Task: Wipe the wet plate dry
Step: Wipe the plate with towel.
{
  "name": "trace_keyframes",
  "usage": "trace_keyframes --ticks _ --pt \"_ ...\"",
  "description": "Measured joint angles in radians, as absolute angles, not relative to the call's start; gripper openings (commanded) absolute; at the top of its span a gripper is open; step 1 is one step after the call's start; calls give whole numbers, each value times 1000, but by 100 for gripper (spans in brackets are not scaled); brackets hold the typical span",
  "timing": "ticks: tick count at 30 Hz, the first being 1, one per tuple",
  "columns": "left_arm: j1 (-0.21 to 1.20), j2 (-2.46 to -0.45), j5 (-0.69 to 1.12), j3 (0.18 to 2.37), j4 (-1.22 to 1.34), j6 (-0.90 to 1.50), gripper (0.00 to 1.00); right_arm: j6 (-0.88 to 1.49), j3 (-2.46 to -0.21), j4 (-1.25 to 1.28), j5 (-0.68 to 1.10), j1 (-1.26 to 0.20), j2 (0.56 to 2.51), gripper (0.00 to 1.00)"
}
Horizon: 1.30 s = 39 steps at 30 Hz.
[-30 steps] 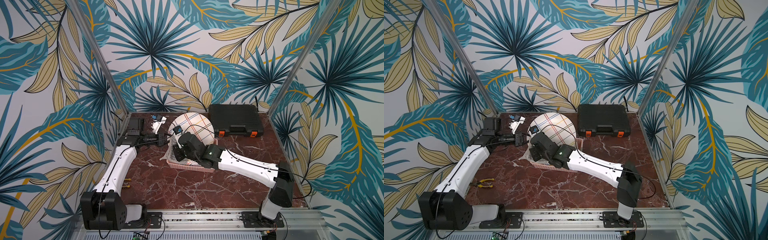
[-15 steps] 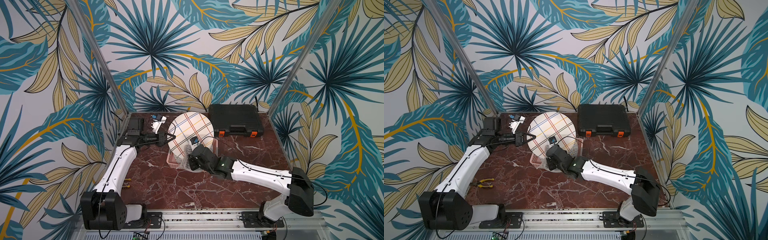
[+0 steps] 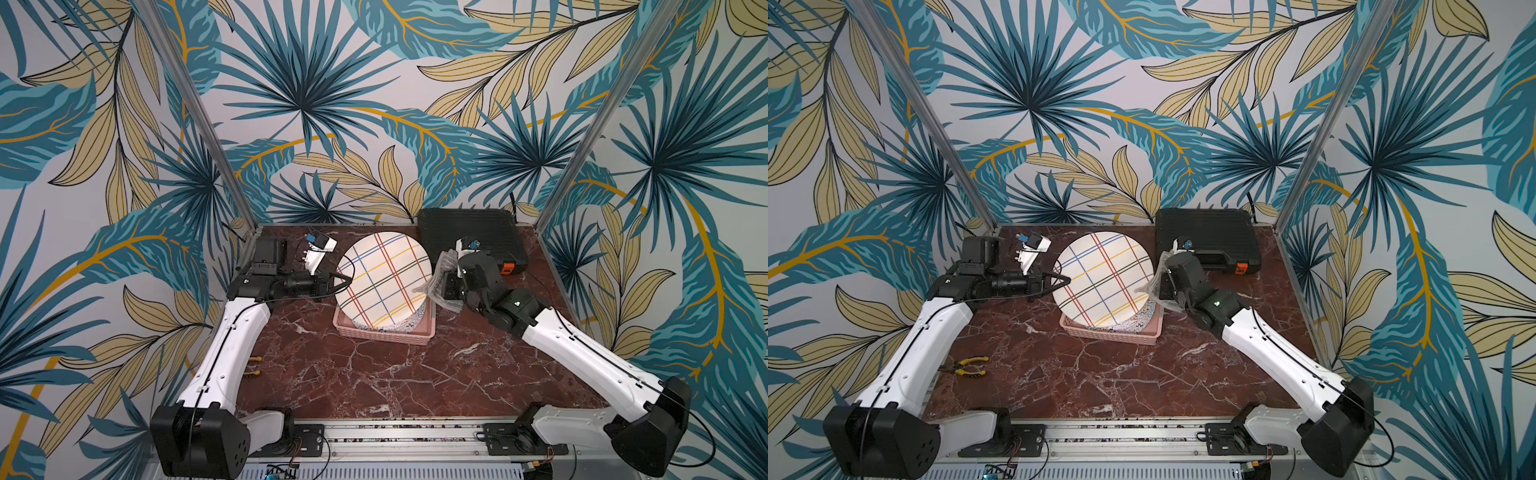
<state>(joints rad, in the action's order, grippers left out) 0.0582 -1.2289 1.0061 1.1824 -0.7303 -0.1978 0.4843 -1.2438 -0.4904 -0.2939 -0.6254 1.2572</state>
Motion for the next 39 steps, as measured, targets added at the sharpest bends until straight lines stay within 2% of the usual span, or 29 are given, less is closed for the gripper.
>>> trace_keyframes --ticks 9,20,27,34,39 --pt "189 -1209 868 1234 -893 -423 0 478 -1796 -631 -3 -579 1395 0" --pt "273 -1218 799 1345 -984 -555 0 587 -2273 -742 410 -585 1875 0" --pt "296 -1252 763 1375 -998 -580 0 626 -2329 -790 635 -613 2006 0" --pt "299 -1269 742 1397 -999 -580 0 575 -2283 -845 761 -642 1985 0" --pt "304 -1274 735 1400 -999 -576 0 512 -2192 -878 783 -642 1929 0"
